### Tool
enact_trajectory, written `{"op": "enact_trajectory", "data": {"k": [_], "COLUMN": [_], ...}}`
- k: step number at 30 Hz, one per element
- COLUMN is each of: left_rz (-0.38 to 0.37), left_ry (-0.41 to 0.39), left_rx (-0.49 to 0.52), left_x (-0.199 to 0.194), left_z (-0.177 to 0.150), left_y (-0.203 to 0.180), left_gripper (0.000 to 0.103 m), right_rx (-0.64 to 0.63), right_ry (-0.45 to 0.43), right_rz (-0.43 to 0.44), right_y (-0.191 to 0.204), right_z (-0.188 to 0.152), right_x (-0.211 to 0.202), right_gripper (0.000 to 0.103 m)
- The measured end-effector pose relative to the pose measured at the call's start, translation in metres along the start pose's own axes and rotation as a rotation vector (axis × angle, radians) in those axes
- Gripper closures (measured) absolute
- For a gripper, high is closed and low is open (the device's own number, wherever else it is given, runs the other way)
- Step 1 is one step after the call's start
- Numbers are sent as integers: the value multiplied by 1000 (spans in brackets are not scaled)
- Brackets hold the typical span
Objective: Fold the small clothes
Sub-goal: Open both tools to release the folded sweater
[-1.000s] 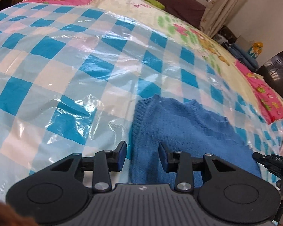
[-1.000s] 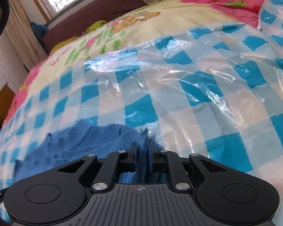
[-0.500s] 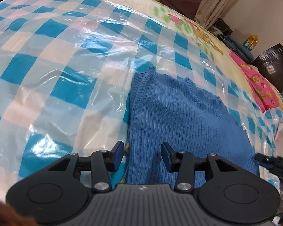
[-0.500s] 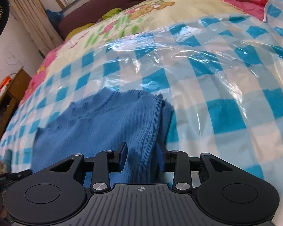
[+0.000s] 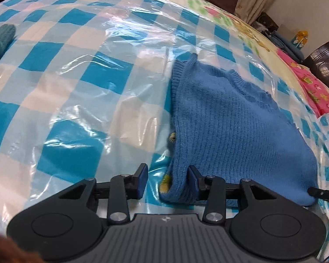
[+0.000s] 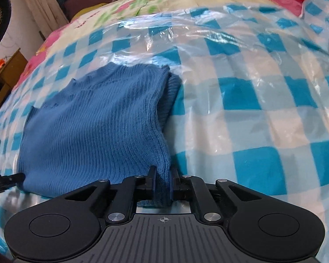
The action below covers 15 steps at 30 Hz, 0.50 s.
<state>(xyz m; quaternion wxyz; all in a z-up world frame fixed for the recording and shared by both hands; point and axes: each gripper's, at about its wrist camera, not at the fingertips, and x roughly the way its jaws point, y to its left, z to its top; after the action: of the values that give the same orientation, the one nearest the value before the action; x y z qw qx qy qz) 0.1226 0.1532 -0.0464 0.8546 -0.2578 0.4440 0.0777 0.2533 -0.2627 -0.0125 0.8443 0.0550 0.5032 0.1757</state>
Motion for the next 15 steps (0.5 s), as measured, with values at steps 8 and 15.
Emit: {"op": "enact_trajectory", "data": {"k": [8,15], "left_rz": [-55,-64], "left_ry": [-55,-103], "left_rx": [-46,-29], "left_x": [-13,-15], "left_z": [-13,-22], "left_y": [8,10], "left_gripper": [57,57], "right_rx": [-101,-235], "right_ry": [-121,-86], "right_rz": [-98,162], "right_y": [46,178], "right_z": [12,39], "right_x": [-53,-10], "right_gripper": [78,70]}}
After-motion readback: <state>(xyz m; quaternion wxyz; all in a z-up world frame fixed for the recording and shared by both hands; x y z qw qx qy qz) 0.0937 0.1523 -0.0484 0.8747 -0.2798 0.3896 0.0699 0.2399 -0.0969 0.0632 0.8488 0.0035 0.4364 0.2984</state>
